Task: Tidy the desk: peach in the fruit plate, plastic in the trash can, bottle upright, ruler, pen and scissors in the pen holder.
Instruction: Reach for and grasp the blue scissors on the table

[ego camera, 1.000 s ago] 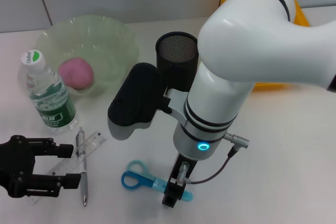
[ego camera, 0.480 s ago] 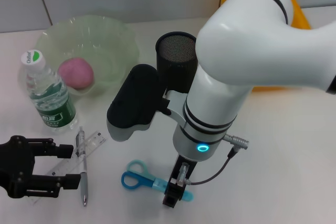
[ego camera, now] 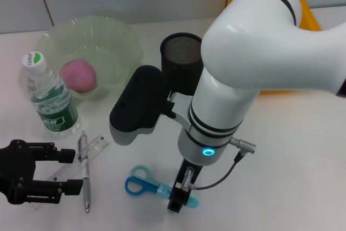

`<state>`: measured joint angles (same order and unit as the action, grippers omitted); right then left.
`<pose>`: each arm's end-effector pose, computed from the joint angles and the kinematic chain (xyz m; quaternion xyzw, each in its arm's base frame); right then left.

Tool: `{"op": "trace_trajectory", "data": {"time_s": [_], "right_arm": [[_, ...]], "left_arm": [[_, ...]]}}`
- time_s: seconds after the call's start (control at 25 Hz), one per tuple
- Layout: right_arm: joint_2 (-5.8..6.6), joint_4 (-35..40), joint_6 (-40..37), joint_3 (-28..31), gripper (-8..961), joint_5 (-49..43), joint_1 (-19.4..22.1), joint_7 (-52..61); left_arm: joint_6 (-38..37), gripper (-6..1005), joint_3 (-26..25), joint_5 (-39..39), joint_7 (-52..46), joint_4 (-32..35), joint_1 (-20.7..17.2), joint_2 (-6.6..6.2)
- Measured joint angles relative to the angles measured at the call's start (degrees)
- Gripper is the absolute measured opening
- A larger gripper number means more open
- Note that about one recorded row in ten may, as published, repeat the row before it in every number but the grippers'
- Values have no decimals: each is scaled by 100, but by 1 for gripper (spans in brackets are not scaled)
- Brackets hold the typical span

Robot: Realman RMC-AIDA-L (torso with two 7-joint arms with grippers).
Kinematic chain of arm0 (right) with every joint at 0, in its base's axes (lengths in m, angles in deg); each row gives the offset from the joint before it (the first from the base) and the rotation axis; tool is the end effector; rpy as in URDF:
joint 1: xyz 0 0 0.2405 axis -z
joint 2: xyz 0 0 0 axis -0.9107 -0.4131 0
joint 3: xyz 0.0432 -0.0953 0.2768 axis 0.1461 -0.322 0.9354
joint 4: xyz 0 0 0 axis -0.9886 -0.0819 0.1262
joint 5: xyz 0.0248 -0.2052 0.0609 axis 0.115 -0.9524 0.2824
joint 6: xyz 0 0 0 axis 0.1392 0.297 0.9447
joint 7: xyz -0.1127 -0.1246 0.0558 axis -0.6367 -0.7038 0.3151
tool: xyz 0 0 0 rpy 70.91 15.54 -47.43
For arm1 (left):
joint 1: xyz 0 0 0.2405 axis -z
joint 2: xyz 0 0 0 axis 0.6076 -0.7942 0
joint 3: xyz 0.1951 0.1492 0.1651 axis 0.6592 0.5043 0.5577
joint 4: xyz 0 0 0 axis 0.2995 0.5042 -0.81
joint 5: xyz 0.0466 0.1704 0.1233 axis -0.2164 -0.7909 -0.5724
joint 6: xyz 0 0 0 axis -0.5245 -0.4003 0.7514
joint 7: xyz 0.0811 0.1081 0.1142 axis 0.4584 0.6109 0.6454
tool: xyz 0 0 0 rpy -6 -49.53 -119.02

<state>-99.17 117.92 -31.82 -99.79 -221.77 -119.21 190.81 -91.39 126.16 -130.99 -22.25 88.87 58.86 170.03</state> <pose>0.1393 0.3314 -0.1848 -0.9305 0.2094 -0.2936 0.0648 -0.2947 0.2982 0.0154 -0.9605 -0.2371 -0.1454 0.0090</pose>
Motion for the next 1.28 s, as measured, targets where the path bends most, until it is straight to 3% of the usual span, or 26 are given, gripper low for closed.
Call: {"op": "trace_trajectory", "data": {"time_s": [1.28], "right_arm": [[0, 198, -162, -89, 459, -44, 23, 28]], "left_arm": [[-9, 756, 0, 0, 4, -10, 0, -19]]}}
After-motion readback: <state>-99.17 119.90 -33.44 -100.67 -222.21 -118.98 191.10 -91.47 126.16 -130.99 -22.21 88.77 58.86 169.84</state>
